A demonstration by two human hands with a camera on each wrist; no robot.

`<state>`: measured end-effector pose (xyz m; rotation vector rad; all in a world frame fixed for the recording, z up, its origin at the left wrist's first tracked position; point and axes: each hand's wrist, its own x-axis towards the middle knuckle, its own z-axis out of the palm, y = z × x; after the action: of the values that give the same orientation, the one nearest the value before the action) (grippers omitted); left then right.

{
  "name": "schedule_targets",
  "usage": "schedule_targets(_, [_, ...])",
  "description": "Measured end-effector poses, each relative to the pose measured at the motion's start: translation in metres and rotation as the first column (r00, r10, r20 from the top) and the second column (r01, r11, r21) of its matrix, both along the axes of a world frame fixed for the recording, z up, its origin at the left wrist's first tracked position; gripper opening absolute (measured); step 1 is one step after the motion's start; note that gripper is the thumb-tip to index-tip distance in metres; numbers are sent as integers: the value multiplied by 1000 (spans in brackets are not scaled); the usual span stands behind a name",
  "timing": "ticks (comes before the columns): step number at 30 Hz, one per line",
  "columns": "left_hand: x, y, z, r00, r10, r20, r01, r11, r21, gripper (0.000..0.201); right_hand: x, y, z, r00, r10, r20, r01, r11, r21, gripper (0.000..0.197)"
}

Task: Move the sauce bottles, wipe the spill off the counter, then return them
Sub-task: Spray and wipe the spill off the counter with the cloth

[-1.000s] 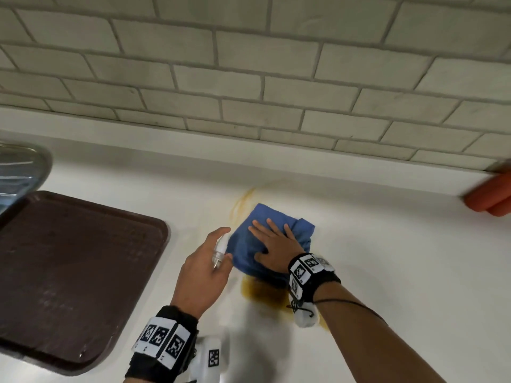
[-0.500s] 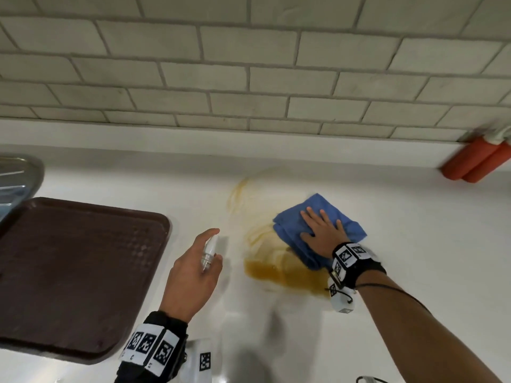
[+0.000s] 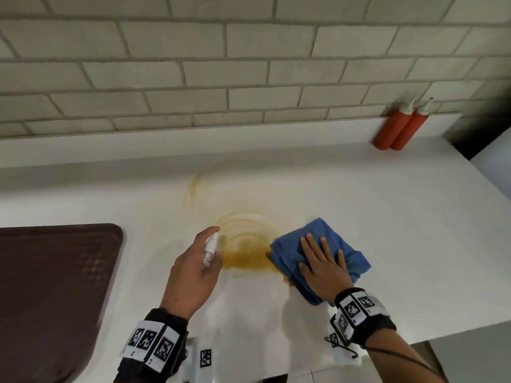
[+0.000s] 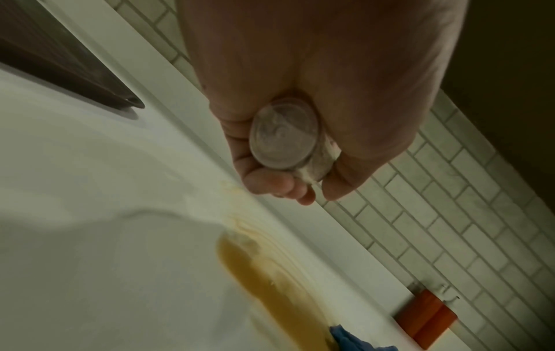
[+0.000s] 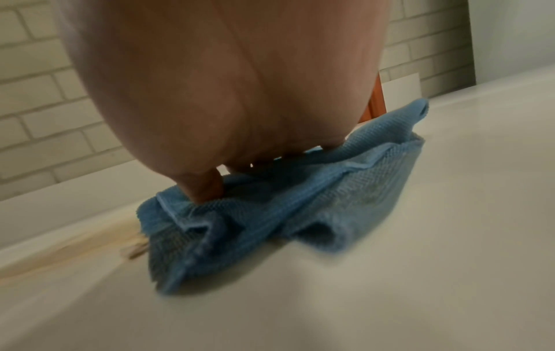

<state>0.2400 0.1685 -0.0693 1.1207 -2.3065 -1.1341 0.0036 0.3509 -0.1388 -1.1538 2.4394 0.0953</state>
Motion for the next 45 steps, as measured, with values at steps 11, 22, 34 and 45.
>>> schedule_targets(11, [14,9,5,1000,-2,-2,2,1000,14,50,12,-54,10,999,45,28,-46,999,20,64])
schedule_targets(22, [66,1,3,987,158,15,-158,987,11,49,103,-89,-2,925,380,13,-379,924,-59,86])
schedule_targets(34, [102,-14,6,971,239,1,-239,971,25,49,129,-138,6,917,398,24,-397,917,-43,71])
schedule_targets(45, [108,-33,9,980,197,7,-197,980,7,51,130,-161,1,929,368,31,-366,928,-66,72])
